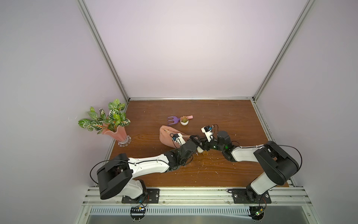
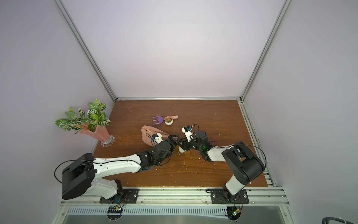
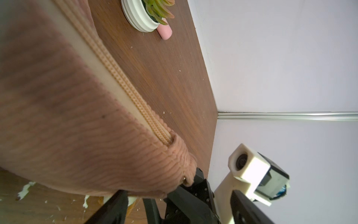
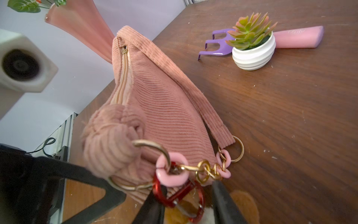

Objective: Remove the decoration from the bag
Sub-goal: Remove the decoration item from the bag.

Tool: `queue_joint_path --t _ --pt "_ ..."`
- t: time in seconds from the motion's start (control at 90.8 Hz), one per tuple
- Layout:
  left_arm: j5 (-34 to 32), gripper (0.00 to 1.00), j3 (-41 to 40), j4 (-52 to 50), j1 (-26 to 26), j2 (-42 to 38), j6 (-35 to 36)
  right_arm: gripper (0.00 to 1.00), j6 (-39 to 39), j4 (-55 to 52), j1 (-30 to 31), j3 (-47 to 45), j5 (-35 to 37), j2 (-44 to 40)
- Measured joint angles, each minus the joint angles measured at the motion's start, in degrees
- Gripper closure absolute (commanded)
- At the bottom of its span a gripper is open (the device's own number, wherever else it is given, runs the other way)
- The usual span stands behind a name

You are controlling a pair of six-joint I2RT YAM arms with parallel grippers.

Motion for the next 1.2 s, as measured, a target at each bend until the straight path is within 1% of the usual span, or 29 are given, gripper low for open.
queue_joint_path --t 0.099,0.176,0.319,0.352,0.407,0.561,0.881,0.98,1.068,1.09,1.156,1.2 --pt "0.07 0.17 0.00 0.00 0.00 0.00 -0.02 0.60 -0.02 -0.02 0.00 0.31 -0.02 0.00" --pt "0.11 0.17 0.00 0.00 0.00 0.00 -0.02 0.63 -0.15 -0.17 0.00 0.52 -0.04 0.00" --pt "0.11 0.17 0.00 0.00 -0.02 0.00 -0.02 0.78 -0.70 -0.55 0.00 1.07 -0.44 -0.02" --pt "0.09 0.17 0.04 0.00 -0.02 0.00 -0.02 0.84 -0.81 -0.61 0.00 1.09 -0.59 -0.11" --pt "0.09 0.17 0.35 -0.04 -0.04 0.00 0.00 0.91 -1.14 -1.09 0.02 1.09 -0.96 -0.48" --pt "-0.37 0.20 2.25 0.20 -0.07 0.33 0.13 0.98 -1.55 -2.91 0.15 1.09 -1.11 -2.71" --pt "-1.42 0.25 5.60 2.82 -0.07 4.52 0.63 0.98 -4.13 -10.67 0.09 1.09 2.19 -9.07" --pt "-1.95 0.28 5.68 3.45 -0.24 5.42 1.05 0.94 -5.20 -13.84 0.09 1.14 3.48 -10.51" --pt "-2.51 0.28 5.68 3.48 -0.33 5.75 1.27 0.81 -6.03 -16.09 0.09 1.20 4.17 -11.10" --pt "-2.69 0.28 5.68 3.45 -0.33 5.77 1.33 0.79 -6.27 -16.65 0.11 1.20 4.39 -11.23" --pt "-3.50 0.28 5.57 3.63 -0.33 5.75 1.44 0.78 -7.13 -17.99 0.11 1.20 4.59 -11.39" --pt "-3.96 0.28 5.25 4.02 -0.33 5.73 1.49 0.80 -7.37 -18.45 0.15 1.20 4.63 -11.39"
